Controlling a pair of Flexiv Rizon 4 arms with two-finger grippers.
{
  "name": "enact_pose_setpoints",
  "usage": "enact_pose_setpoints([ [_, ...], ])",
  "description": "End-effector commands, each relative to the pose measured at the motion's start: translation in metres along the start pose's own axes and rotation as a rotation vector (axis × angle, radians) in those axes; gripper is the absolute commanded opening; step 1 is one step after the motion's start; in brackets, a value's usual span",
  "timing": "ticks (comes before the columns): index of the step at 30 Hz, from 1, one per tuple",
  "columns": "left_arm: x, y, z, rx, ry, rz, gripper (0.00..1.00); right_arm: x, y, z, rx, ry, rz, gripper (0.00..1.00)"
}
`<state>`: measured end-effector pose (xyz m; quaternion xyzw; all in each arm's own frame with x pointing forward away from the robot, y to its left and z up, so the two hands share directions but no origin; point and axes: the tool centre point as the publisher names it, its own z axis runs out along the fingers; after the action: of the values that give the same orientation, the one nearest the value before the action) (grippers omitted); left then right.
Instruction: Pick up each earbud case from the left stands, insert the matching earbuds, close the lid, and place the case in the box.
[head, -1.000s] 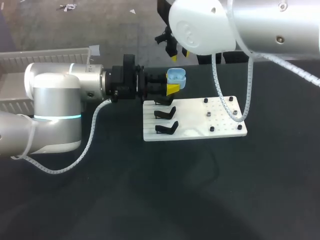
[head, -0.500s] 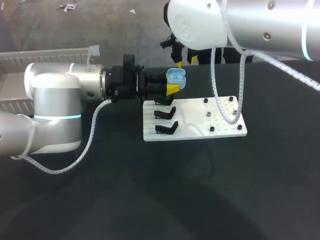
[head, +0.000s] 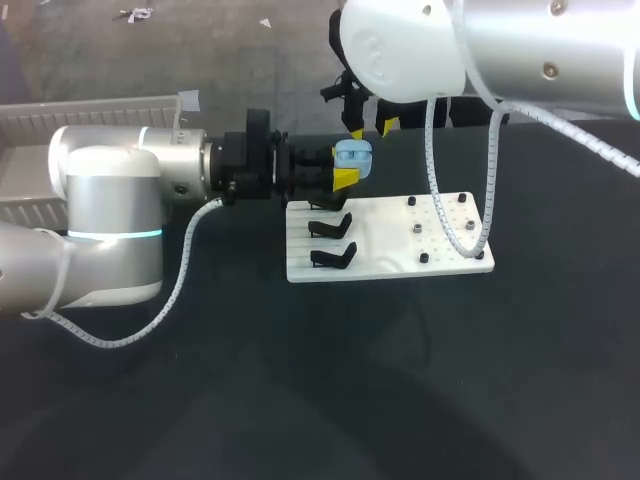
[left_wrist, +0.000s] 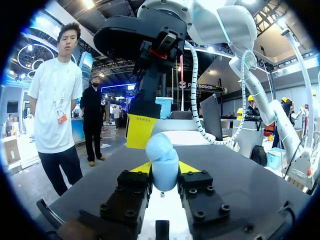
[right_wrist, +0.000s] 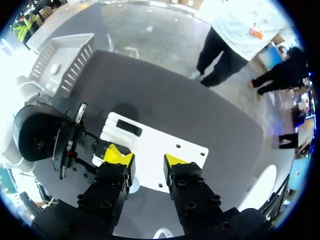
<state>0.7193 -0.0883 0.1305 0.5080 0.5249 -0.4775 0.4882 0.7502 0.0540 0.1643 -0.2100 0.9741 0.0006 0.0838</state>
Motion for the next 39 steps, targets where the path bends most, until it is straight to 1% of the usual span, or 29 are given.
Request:
enact_pose_setpoints([
  [1,0.000,0.000,0.000,-0.002,-0.001,0.000,0.00,0.008,0.001,-0.001,0.001,-0.018,0.004,0.36],
  [5,0.000,0.000,0.000,-0.002,-0.001,0.000,0.00,0.008,0.000,-0.004,0.005,-0.043,0.040,0.36],
  [6,0.000,0.000,0.000,-0.002,-0.001,0.000,0.00,0.008,-0.002,-0.006,0.002,-0.056,0.060,0.37],
  [7,0.000,0.000,0.000,-0.002,-0.001,0.000,0.00,0.009,-0.004,-0.009,-0.006,-0.066,0.077,0.42],
  [9,0.000,0.000,0.000,-0.002,-0.001,0.000,0.00,0.011,-0.008,-0.014,-0.033,-0.103,0.120,0.48],
  [10,-0.003,0.001,-0.003,-0.005,-0.006,0.005,0.00,0.012,-0.010,-0.017,-0.045,-0.116,0.128,0.49],
  [11,-0.006,0.002,-0.006,-0.010,-0.011,0.016,0.00,0.014,-0.010,-0.019,-0.043,-0.130,0.139,0.59],
  [12,-0.009,0.004,-0.010,-0.013,-0.015,0.023,0.00,0.017,-0.010,-0.022,-0.041,-0.142,0.144,0.79],
  [13,-0.013,0.006,-0.015,-0.024,-0.032,0.027,0.00,0.019,-0.011,-0.024,-0.039,-0.154,0.147,0.84],
  [15,-0.019,0.012,-0.027,-0.044,-0.051,0.035,0.00,0.023,-0.012,-0.028,-0.038,-0.169,0.151,1.00],
  [17,-0.027,0.019,-0.043,-0.082,-0.058,0.058,0.00,0.028,-0.012,-0.032,-0.035,-0.179,0.155,1.00],
  [21,-0.043,0.032,-0.076,-0.130,-0.076,0.095,0.00,0.039,-0.013,-0.037,-0.039,-0.184,0.185,1.00],
  [23,-0.049,0.038,-0.094,-0.166,-0.074,0.119,0.00,0.046,-0.013,-0.037,-0.035,-0.173,0.199,1.00],
  [24,-0.052,0.041,-0.105,-0.184,-0.058,0.134,0.00,0.049,-0.013,-0.036,-0.035,-0.163,0.206,1.00],
  [26,-0.057,0.044,-0.123,-0.222,-0.050,0.155,0.00,0.056,-0.014,-0.034,-0.042,-0.151,0.227,1.00],
  [27,-0.057,0.049,-0.136,-0.246,-0.049,0.162,0.00,0.059,-0.014,-0.034,-0.043,-0.143,0.235,1.00],
  [31,-0.056,0.063,-0.186,-0.344,0.009,0.190,0.00,0.070,-0.010,-0.034,-0.040,-0.130,0.259,1.00],
  [33,-0.055,0.067,-0.209,-0.390,-0.006,0.193,0.00,0.075,-0.007,-0.035,-0.037,-0.124,0.265,1.00],
  [35,-0.053,0.073,-0.234,-0.432,0.026,0.203,0.00,0.078,-0.004,-0.036,-0.034,-0.124,0.273,1.00],
  [37,-0.048,0.078,-0.255,-0.460,0.015,0.202,0.00,0.081,-0.001,-0.036,-0.032,-0.119,0.281,1.00],
  [39,-0.038,0.084,-0.273,-0.482,0.058,0.193,0.00,0.084,0.002,-0.035,-0.028,-0.112,0.286,1.00],
])
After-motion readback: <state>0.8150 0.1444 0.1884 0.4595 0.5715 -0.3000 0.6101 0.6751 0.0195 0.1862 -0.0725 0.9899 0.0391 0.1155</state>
